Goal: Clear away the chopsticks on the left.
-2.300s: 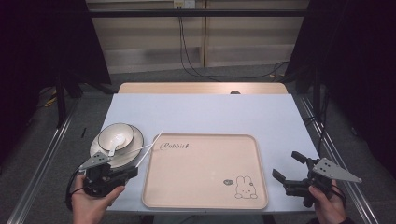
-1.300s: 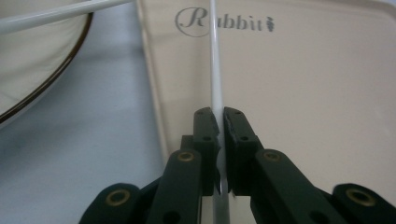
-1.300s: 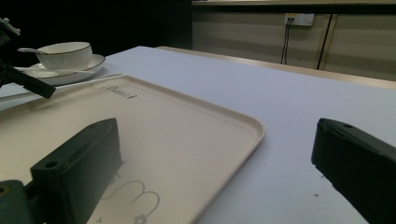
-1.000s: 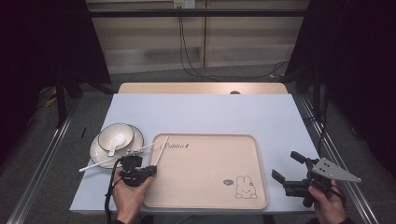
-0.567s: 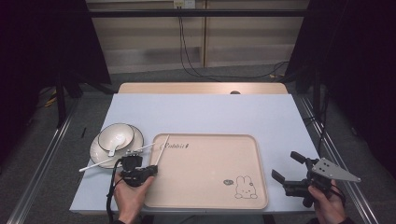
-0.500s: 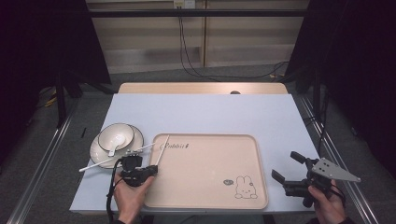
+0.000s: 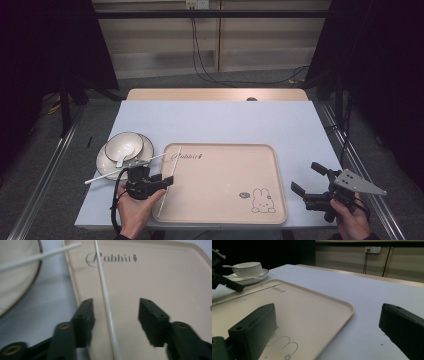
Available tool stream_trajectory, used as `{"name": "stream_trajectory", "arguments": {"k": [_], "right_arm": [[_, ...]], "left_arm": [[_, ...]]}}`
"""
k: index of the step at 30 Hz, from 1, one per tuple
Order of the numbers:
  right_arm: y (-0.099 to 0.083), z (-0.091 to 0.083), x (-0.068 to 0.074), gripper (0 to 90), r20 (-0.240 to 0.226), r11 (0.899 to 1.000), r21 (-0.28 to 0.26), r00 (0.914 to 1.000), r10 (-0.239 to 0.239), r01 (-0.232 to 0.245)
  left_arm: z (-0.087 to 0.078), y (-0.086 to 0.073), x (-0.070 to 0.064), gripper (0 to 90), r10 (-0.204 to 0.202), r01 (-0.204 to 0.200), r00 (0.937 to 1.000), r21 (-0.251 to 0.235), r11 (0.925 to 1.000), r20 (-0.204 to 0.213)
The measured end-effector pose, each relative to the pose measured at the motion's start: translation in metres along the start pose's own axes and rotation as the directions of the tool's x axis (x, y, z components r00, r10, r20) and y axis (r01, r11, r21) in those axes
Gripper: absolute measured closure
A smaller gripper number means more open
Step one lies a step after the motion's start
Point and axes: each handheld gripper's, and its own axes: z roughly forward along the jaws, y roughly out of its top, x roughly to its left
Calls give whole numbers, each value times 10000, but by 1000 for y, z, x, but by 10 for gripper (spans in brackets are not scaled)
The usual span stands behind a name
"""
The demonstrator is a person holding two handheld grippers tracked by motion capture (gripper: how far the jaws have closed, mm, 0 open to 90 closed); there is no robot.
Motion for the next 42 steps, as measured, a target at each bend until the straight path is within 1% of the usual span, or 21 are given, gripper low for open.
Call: {"name": "stream_trajectory", "arguments": {"k": [1,2,5,7,10,11,13,15,16,19,20,22,25,28,31,32,34,36,38,41,42], "right_arm": [[0,0,0,8,0,10000,0,10000,0,0],[0,0,0,9,-2,10000,6,10000,-3,3],[0,0,1,9,-2,10000,-20,10000,19,-19],[0,0,0,9,9,10000,-12,10000,18,-18],[0,0,0,9,12,10000,-14,10000,34,-34],[0,0,0,9,12,10000,-14,10000,34,-34],[0,0,0,9,22,10000,-14,10000,23,-23],[0,0,0,9,-9,10000,10,10000,36,-36],[0,0,0,9,29,10000,-8,10000,20,-20],[0,1,0,9,28,10000,-11,10000,34,-34],[0,1,0,9,27,10000,-17,10000,19,-19],[0,1,0,9,24,10000,-17,10000,22,-22],[1,1,1,9,32,10000,-29,10000,48,-48],[0,1,0,9,24,10000,-23,10000,12,-12],[1,2,1,9,63,10000,-39,10000,71,-71],[1,2,0,9,36,10000,-18,10000,48,-48],[1,2,1,9,33,10000,-35,10000,47,-47],[1,2,1,9,44,10000,-36,10000,51,-50],[1,2,1,9,81,10000,-39,9999,92,-92],[0,2,0,9,72,10000,-24,9999,71,-71],[0,2,0,9,78,10000,-25,9999,74,-74]], "left_arm": [[-3,0,0,432,214,-214,9998,-115,9997,-3],[-7,1,1,410,356,-349,9990,-262,9990,255],[-19,-1,2,332,1059,-1052,9943,-595,9927,93],[-25,-3,5,285,1248,-1218,9916,-772,9896,355],[-38,-7,12,209,1666,-1582,9832,-1068,9816,747],[-41,-8,13,209,1781,-1702,9817,-1103,9792,670],[-51,-11,21,157,2141,-2013,9724,-1311,9707,926],[-59,-13,26,133,2392,-2240,9669,-1531,9625,891],[-65,-13,30,129,2442,-2299,9657,-1455,9623,887],[-78,-15,40,91,2914,-2771,9528,-1479,9494,853],[-82,-15,45,87,3100,-2925,9449,-1534,9439,1052],[-91,-14,54,74,3249,-3041,9391,-1696,9374,1117],[-103,-13,75,54,3934,-3661,9112,-1972,9095,1227],[-104,-12,87,59,3897,-3676,9149,-1818,9121,1055],[-104,-7,97,64,4153,-3966,9026,-1565,9046,1135],[-104,-5,100,52,4289,-4098,8959,-1573,8985,1155],[-103,-1,108,50,4412,-4202,8898,-1682,8917,1164],[-102,3,115,56,4631,-4440,8811,-1699,8798,956],[-99,7,121,67,4754,-4575,8731,-1549,8756,1082],[-95,15,127,95,4847,-4719,8658,-1192,8736,1241],[-94,17,130,120,5065,-4952,8529,-1109,8617,1266]]}}
